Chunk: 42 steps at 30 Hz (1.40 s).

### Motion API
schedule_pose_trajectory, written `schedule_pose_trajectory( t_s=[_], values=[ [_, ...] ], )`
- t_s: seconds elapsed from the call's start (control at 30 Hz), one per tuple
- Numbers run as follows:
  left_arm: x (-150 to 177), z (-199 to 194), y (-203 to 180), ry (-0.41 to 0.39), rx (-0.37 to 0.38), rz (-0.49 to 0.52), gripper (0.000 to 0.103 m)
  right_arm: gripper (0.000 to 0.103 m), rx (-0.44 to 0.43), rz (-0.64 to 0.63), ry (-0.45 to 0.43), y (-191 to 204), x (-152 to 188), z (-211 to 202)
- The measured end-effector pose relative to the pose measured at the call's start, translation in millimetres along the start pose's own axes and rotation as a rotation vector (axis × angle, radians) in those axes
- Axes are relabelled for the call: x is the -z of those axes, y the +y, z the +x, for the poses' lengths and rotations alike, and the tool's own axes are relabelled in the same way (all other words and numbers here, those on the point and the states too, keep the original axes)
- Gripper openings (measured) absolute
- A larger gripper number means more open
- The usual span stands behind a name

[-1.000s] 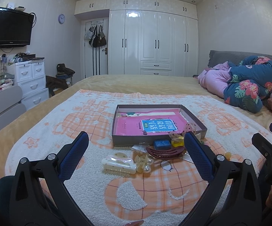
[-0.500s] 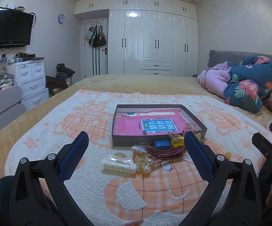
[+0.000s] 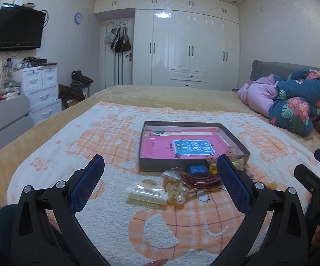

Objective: Organize jewelry
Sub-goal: 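Move the left tool down to the white dotted claw clip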

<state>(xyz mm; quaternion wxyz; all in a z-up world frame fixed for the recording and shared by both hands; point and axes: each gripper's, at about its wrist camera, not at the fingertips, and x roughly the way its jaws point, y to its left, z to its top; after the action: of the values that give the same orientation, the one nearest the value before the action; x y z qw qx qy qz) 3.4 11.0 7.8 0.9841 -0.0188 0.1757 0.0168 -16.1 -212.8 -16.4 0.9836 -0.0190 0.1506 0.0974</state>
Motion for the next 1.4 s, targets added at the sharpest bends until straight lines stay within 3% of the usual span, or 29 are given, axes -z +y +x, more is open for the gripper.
schedule_pose_trajectory(
  t_s=[0.23, 0.5, 1.0, 1.13, 1.4],
  values=[
    [-1, 8, 18, 0.022, -0.038, -0.041, 0.093, 0.097, -0.057, -0.026, 0.039, 10, -5, 18],
    [6, 30, 34, 0.1, -0.056, -0.066, 0.093, 0.097, -0.122, -0.069, 0.121, 20, -10, 52],
    [21, 92, 46, 0.286, -0.051, -0.084, 0.093, 0.097, -0.063, -0.069, 0.249, 19, -12, 130],
    [25, 106, 47, 0.33, -0.08, -0.065, 0.093, 0.097, -0.057, -0.059, 0.279, 16, -10, 147],
    [32, 129, 54, 0.408, -0.031, -0.083, 0.093, 0.097, -0.055, 0.019, 0.319, 1, -14, 176]
  ],
)
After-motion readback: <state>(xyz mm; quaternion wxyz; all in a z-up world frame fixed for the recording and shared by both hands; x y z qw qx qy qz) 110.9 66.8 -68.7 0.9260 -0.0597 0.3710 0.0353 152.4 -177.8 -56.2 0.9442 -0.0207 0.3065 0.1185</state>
